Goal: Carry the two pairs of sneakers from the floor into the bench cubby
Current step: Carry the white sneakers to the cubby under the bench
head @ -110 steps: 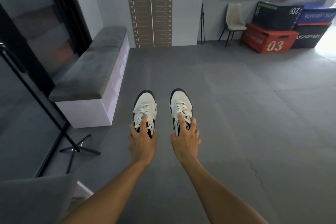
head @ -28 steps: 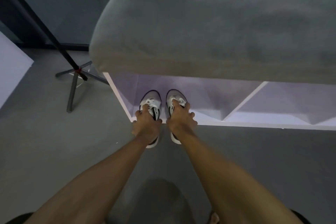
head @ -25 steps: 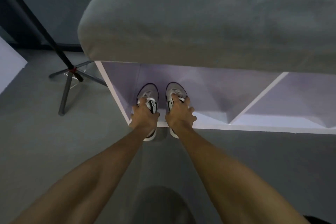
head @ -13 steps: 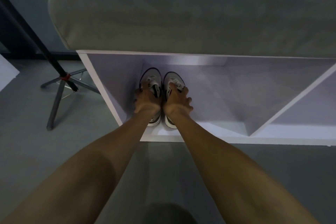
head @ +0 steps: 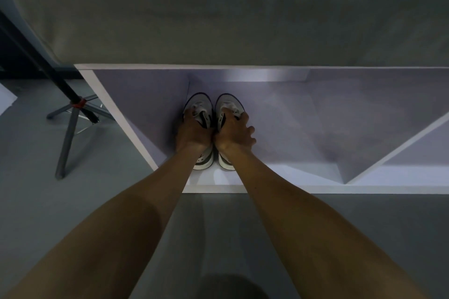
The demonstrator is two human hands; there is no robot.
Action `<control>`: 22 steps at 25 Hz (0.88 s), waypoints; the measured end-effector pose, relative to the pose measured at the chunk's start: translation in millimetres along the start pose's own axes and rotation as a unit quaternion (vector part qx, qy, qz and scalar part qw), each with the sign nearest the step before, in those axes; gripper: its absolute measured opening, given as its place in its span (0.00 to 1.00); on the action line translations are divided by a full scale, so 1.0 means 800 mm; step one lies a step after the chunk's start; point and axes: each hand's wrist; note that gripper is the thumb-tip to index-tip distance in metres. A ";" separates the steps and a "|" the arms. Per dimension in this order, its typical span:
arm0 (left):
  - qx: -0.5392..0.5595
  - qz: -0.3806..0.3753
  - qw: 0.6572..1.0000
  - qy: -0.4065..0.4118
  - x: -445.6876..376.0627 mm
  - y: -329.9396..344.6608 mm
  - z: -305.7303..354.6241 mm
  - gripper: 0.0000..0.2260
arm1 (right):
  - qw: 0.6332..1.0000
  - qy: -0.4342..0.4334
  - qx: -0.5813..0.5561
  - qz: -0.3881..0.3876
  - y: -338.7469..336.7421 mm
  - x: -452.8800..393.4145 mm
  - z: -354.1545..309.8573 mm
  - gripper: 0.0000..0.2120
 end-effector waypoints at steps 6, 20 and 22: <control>0.007 -0.022 1.000 0.004 -0.009 -0.004 -0.003 0.42 | 0.999 -0.021 -0.034 -0.018 -0.007 -0.005 0.002 0.35; -0.024 -0.051 0.998 0.037 -0.012 -0.008 -0.008 0.35 | 0.997 -0.039 -0.041 -0.054 -0.012 0.003 0.006 0.41; -0.030 -0.054 0.997 0.034 -0.009 -0.008 -0.008 0.36 | 0.997 -0.041 -0.042 -0.058 -0.013 0.002 0.007 0.41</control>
Point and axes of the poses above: each hand's wrist, its own x-axis away from the middle knuckle, its own y-axis out of the palm, z = x × y, and after that the axes turned 6 degrees about z, right-handed
